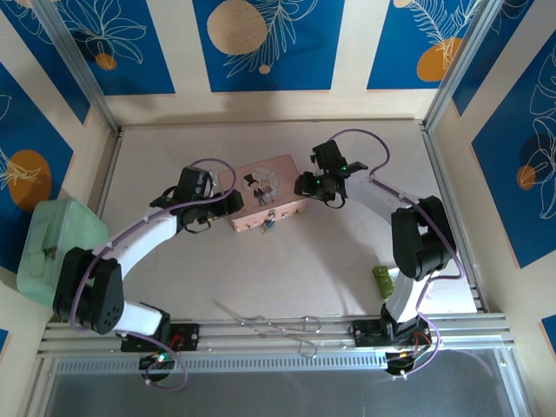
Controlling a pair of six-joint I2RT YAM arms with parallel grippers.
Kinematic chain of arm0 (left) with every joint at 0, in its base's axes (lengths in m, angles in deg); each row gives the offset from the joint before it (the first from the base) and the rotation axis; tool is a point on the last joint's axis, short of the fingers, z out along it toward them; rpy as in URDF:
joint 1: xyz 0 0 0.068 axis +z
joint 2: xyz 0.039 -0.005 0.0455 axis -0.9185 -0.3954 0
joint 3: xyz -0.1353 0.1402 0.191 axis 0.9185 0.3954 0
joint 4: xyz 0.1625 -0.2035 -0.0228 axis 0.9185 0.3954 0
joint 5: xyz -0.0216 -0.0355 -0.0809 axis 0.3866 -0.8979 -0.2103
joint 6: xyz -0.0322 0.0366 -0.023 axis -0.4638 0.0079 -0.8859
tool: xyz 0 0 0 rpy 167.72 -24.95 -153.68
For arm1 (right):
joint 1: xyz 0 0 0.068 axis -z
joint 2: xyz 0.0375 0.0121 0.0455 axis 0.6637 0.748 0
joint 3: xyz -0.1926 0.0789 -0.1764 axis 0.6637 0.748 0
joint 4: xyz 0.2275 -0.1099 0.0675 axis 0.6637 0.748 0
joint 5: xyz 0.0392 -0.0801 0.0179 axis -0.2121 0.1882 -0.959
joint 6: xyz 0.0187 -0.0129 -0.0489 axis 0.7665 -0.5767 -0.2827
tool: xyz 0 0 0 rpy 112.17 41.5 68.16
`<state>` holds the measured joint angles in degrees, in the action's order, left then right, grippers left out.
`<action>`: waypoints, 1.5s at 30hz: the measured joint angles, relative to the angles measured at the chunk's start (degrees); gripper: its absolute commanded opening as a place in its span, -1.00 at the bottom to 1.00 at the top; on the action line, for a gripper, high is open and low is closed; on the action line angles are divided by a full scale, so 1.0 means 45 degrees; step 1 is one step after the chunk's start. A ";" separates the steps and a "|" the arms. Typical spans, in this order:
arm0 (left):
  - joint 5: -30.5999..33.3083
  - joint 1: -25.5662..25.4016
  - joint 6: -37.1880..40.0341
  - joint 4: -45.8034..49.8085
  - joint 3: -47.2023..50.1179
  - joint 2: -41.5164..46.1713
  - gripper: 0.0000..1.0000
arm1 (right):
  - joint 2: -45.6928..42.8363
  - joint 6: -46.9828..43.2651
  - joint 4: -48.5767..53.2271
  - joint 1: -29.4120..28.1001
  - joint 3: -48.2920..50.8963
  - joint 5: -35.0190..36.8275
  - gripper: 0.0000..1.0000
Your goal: Unlock a padlock with a key
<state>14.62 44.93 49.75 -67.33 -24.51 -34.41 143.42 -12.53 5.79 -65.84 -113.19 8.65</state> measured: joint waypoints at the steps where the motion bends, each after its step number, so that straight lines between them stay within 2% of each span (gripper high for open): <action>1: 0.0039 0.0000 -0.0015 0.0010 -0.0034 -0.0068 0.69 | 0.0000 0.0000 -0.0024 -0.0019 0.0000 -0.0029 -0.30; 3: 0.0121 0.0000 -0.0019 0.0010 -0.0131 -0.0301 0.67 | 0.0000 0.0126 -0.0039 -0.0053 0.0015 -0.0034 -0.41; 8: 0.0126 0.0000 0.0034 0.0000 -0.0457 -0.1171 0.53 | -0.0291 0.0418 -0.0389 -0.0398 0.0578 0.0058 -0.50; 15: 0.0238 0.0005 0.0223 -0.0034 -0.0709 -0.1909 0.37 | -0.1025 0.0981 -0.0578 -0.1141 0.1404 0.0695 -0.53; 23: 0.0384 0.0000 0.0899 -0.0044 -0.0724 -0.1909 0.31 | -0.1870 0.1520 -0.0175 -0.2249 0.2089 0.1982 -0.53; 27: 0.0364 -0.0024 0.1190 -0.0092 -0.0724 -0.1909 0.28 | -0.2234 0.1763 0.0321 -0.2725 0.2288 0.2526 -0.41; 32: 0.0223 -0.0529 0.1180 -0.0151 -0.0724 -0.1919 0.25 | -0.3410 0.1710 0.0602 -0.3279 0.3109 0.3288 -0.02; 36: 0.0107 -0.0845 0.1146 -0.0180 -0.0894 -0.2035 0.22 | -0.4770 0.1195 0.0374 -0.4488 0.3764 0.4080 0.08; 39: 0.0083 -0.0889 0.1146 -0.0180 -0.1015 -0.2103 0.22 | -0.5119 0.0879 -0.0219 -0.5260 0.3963 0.4415 0.08; 45: 0.0083 -0.0889 0.1020 -0.0189 -0.1030 -0.2098 0.22 | -0.3555 0.0442 -0.1753 -0.5620 0.4221 0.4299 0.09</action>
<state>15.00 40.93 54.34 -68.18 -29.15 -43.85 127.42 -10.54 -2.10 -91.12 -94.20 27.99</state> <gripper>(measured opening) 0.610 0.544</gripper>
